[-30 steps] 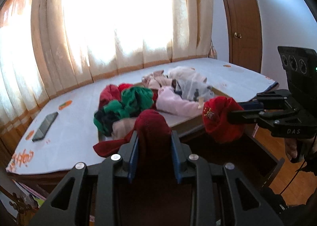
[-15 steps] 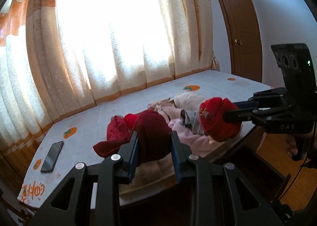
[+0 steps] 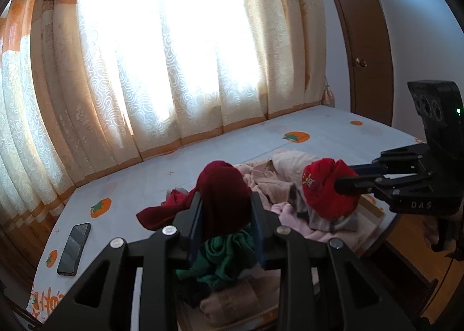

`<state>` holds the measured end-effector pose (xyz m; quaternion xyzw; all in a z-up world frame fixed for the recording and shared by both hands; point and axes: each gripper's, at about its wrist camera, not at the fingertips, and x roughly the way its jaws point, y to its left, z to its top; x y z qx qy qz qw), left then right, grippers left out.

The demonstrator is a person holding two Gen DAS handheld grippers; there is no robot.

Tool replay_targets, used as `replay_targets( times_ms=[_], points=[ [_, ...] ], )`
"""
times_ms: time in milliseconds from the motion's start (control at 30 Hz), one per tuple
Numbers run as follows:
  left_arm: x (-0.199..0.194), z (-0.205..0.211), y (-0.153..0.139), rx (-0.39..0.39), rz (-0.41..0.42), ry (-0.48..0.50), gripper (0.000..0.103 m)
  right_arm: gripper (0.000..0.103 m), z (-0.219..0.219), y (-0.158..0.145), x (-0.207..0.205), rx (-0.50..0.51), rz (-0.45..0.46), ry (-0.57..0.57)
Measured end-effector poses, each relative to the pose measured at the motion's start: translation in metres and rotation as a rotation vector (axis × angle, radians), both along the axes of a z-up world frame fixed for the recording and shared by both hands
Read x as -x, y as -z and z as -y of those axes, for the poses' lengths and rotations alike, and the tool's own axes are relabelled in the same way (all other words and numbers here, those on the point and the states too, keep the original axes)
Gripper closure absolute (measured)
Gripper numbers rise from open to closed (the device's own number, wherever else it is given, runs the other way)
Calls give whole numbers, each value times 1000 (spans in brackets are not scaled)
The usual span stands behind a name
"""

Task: Take underwear out of drawer
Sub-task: 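Lower both red socks into the tray and open both tools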

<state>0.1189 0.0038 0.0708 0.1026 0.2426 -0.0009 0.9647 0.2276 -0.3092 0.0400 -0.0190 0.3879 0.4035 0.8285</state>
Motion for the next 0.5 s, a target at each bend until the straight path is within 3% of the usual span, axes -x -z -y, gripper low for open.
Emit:
replay_targets(
  times_ms=[500],
  points=[
    [-56,4,13,-2,-80,-19,75,84,-18,18,-39,32,-53,40]
  ],
)
